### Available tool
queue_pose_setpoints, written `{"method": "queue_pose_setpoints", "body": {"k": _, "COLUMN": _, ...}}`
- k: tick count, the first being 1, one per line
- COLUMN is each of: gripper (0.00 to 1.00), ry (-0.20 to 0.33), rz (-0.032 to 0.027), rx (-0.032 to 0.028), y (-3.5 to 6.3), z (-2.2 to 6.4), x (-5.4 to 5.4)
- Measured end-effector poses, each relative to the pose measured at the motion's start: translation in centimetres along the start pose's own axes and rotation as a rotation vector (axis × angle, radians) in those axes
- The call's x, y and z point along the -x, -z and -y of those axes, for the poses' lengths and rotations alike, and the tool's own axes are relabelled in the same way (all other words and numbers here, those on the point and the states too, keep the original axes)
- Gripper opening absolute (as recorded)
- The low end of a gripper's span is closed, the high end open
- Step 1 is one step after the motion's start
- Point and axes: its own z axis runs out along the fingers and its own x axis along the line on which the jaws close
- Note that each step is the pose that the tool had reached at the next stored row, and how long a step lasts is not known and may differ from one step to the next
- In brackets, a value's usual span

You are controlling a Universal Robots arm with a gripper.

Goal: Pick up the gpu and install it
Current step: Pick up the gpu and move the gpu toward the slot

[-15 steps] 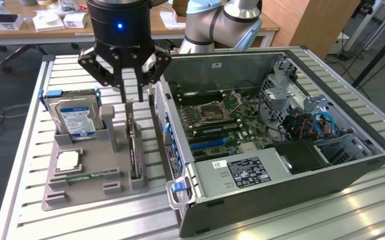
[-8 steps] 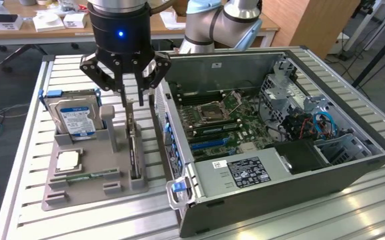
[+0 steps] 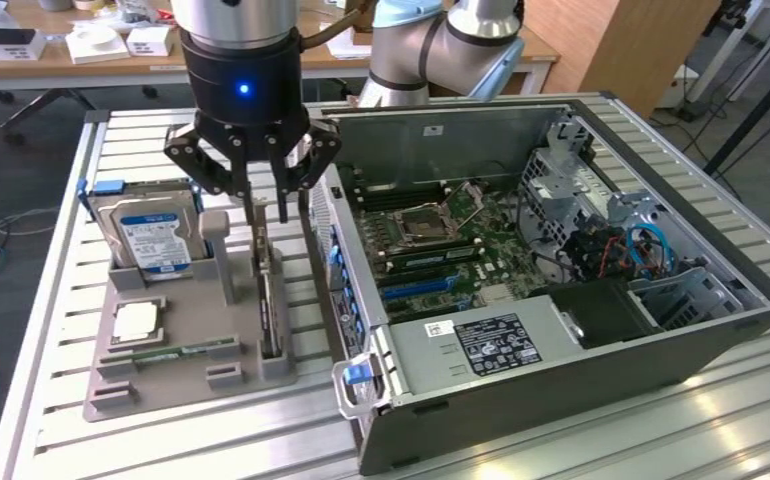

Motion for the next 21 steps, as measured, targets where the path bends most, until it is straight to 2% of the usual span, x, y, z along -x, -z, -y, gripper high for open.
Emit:
{"method": "queue_pose_setpoints", "body": {"k": 6, "gripper": 0.36, "ry": 0.0, "rz": 0.0, "rx": 0.0, "y": -0.98, "z": 0.05, "x": 0.0}}
{"method": "queue_pose_setpoints", "body": {"k": 13, "gripper": 0.36, "ry": 0.0, "rz": 0.0001, "rx": 0.0, "y": -1.08, "z": 0.05, "x": 0.0}}
{"method": "queue_pose_setpoints", "body": {"k": 21, "gripper": 0.36, "ry": 0.0, "rz": -0.0001, "rx": -0.0002, "y": -2.49, "z": 0.12, "x": -0.1}}
